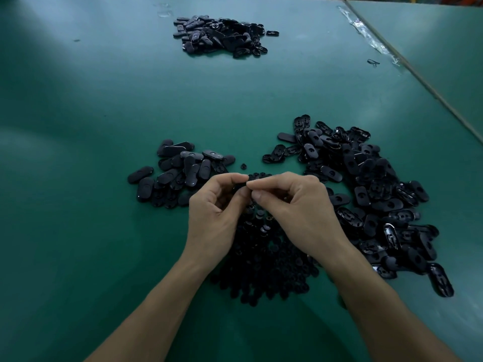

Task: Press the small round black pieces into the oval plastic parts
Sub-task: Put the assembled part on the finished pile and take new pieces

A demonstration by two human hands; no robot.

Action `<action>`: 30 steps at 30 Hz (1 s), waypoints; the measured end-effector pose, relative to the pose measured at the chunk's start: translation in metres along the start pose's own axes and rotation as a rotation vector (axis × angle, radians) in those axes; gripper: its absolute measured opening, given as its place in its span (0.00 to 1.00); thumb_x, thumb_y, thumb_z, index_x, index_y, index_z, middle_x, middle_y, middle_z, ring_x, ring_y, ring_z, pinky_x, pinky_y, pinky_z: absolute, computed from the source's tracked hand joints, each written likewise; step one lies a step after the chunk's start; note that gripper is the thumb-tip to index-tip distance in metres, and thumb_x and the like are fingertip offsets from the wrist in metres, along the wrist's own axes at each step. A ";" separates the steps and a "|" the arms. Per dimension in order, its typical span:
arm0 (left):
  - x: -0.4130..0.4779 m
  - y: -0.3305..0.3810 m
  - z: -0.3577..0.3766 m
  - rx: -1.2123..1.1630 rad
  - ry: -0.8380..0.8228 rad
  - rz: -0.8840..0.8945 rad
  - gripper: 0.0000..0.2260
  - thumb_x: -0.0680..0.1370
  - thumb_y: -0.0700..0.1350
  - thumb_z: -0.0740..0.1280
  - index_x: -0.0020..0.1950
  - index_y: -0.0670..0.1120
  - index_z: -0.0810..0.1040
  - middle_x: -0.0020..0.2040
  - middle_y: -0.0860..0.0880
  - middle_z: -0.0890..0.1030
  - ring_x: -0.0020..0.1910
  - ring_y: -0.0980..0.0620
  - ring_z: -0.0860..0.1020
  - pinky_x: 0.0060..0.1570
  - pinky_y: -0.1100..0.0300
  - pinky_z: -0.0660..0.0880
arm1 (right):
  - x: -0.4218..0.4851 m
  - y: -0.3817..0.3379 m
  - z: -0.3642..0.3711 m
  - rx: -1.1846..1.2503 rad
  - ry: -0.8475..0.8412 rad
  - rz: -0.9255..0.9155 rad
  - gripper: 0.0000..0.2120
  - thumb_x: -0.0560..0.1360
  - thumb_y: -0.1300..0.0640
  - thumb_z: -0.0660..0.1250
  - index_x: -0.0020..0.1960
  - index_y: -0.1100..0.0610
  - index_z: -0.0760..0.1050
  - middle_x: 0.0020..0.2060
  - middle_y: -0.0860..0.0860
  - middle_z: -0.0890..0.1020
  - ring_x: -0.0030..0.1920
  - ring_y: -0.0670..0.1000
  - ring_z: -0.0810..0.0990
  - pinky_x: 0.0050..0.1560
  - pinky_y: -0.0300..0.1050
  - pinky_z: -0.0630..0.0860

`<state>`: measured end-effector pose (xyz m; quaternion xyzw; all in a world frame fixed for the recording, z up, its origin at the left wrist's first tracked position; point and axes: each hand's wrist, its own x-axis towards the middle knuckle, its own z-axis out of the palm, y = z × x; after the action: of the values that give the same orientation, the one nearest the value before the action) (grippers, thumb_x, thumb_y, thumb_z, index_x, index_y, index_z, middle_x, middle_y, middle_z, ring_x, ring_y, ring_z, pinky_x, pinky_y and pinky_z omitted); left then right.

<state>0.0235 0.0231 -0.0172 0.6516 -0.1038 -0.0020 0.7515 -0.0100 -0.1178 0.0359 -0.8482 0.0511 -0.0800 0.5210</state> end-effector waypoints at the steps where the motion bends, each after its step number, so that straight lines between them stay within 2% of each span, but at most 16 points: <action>1: 0.000 0.000 0.000 0.010 -0.001 0.000 0.09 0.79 0.36 0.69 0.53 0.49 0.81 0.46 0.51 0.86 0.45 0.56 0.83 0.47 0.65 0.78 | 0.001 0.001 -0.001 -0.043 0.019 -0.018 0.10 0.75 0.61 0.74 0.50 0.46 0.85 0.43 0.44 0.83 0.44 0.41 0.82 0.44 0.31 0.76; 3: -0.001 -0.001 0.001 0.019 0.002 -0.006 0.10 0.79 0.34 0.69 0.53 0.50 0.81 0.45 0.53 0.85 0.45 0.58 0.83 0.46 0.67 0.78 | 0.003 0.003 -0.003 -0.092 0.038 -0.023 0.12 0.74 0.59 0.74 0.52 0.44 0.83 0.43 0.45 0.81 0.43 0.42 0.80 0.42 0.29 0.73; 5: -0.001 0.000 0.001 0.019 -0.003 -0.012 0.11 0.79 0.34 0.70 0.53 0.50 0.81 0.45 0.54 0.86 0.45 0.58 0.83 0.46 0.68 0.78 | 0.007 0.004 -0.005 -0.064 0.003 -0.005 0.10 0.75 0.58 0.74 0.54 0.46 0.83 0.43 0.44 0.83 0.43 0.41 0.82 0.44 0.30 0.76; 8: -0.001 0.001 0.000 0.008 -0.009 -0.021 0.11 0.78 0.34 0.70 0.53 0.49 0.81 0.45 0.53 0.86 0.46 0.58 0.84 0.47 0.68 0.78 | 0.012 0.006 -0.009 -0.027 -0.063 0.006 0.06 0.74 0.59 0.75 0.51 0.51 0.85 0.41 0.43 0.86 0.43 0.40 0.84 0.48 0.35 0.81; 16: 0.000 0.001 0.000 -0.058 0.008 -0.072 0.09 0.77 0.34 0.72 0.52 0.47 0.83 0.45 0.48 0.87 0.43 0.52 0.85 0.45 0.63 0.80 | 0.019 0.008 -0.015 -0.020 -0.141 -0.009 0.05 0.73 0.60 0.75 0.46 0.51 0.83 0.37 0.45 0.86 0.39 0.44 0.85 0.44 0.39 0.82; 24: 0.000 0.001 0.000 -0.048 0.012 -0.074 0.10 0.76 0.34 0.72 0.53 0.46 0.84 0.45 0.47 0.87 0.43 0.51 0.86 0.45 0.63 0.81 | 0.015 0.009 -0.007 -0.086 -0.085 -0.006 0.04 0.74 0.60 0.73 0.45 0.51 0.81 0.35 0.44 0.84 0.36 0.41 0.83 0.37 0.32 0.78; 30: -0.001 0.000 0.001 -0.038 0.031 -0.064 0.10 0.74 0.36 0.74 0.52 0.49 0.85 0.44 0.46 0.87 0.42 0.50 0.86 0.45 0.62 0.81 | 0.014 0.009 -0.007 -0.053 -0.068 0.037 0.03 0.74 0.59 0.74 0.45 0.52 0.82 0.35 0.45 0.85 0.36 0.43 0.83 0.40 0.38 0.81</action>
<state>0.0221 0.0227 -0.0173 0.6400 -0.0714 -0.0180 0.7648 0.0021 -0.1308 0.0320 -0.8629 0.0513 -0.0399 0.5011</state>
